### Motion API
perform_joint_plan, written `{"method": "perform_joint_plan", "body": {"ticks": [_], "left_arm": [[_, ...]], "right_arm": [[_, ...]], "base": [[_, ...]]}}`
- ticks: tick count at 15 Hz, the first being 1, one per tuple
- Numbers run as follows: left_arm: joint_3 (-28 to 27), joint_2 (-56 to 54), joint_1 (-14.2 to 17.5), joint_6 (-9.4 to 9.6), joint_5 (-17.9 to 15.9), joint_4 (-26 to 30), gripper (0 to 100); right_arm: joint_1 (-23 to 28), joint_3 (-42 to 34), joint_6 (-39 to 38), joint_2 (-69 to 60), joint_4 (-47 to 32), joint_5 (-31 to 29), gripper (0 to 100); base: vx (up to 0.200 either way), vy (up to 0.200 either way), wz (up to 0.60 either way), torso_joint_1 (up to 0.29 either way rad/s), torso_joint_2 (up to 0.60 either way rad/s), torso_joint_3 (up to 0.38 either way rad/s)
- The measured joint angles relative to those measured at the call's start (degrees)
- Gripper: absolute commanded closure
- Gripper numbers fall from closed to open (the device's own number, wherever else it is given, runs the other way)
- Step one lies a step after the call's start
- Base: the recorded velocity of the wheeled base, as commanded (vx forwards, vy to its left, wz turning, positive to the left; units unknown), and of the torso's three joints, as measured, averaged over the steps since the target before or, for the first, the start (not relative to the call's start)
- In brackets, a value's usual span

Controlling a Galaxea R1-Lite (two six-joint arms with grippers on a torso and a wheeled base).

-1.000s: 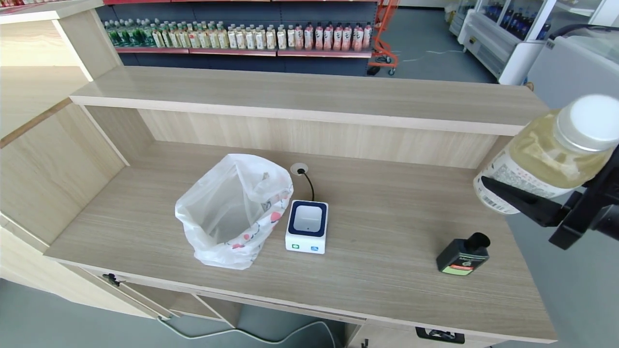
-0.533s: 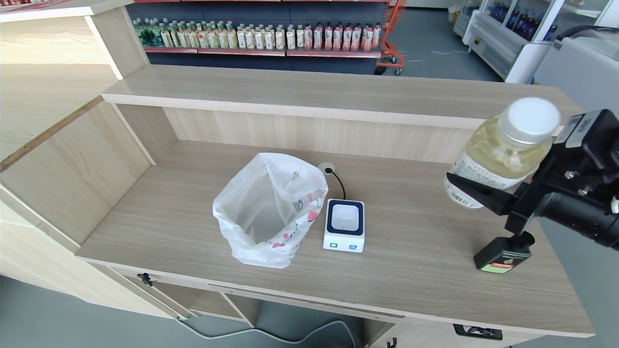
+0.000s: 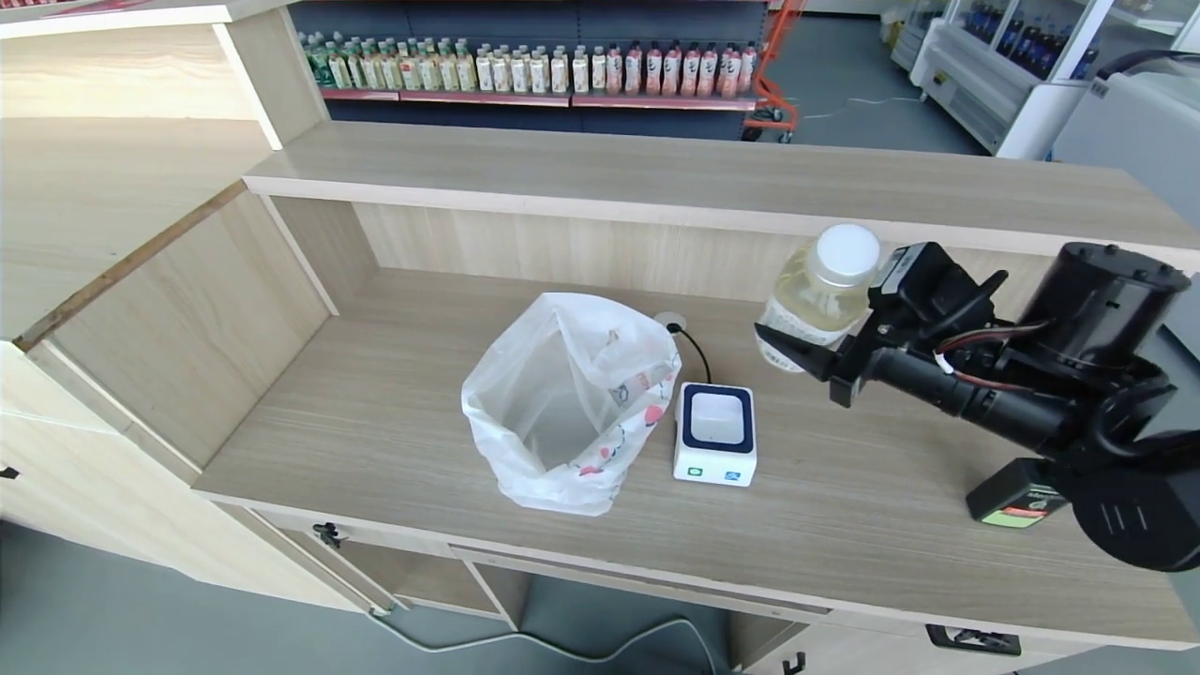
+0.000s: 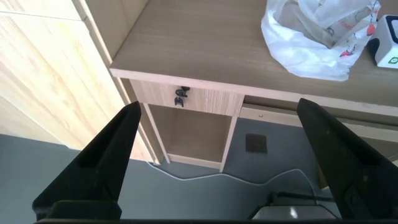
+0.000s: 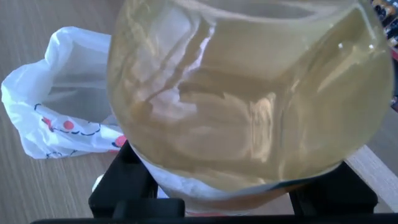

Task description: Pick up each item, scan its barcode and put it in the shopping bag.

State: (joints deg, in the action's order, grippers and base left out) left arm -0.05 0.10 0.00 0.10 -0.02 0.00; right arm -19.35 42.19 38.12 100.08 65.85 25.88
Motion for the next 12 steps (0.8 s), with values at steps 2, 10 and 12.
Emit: {"method": "perform_joint_plan", "body": {"ticks": [2,10,12], "left_arm": [[0.00,0.00,-0.05,0.00,0.02,0.00,0],[0.00,0.00,0.00,0.00,0.02,0.00,0],[0.00,0.00,0.00,-0.02,0.02,0.00,0]], "right_arm": [[1.00,1.27,0.04,3.77,1.74,2.96,100],[1.88,1.19,0.00,16.26,15.69,8.44,100],[1.96,1.72,0.02,18.96,19.15,9.42,100]], "base": [[0.000,0.000,0.00,0.000,0.00,0.000],[0.000,0.000,0.00,0.000,0.00,0.000],[0.000,0.000,0.00,0.000,0.00,0.000]]}}
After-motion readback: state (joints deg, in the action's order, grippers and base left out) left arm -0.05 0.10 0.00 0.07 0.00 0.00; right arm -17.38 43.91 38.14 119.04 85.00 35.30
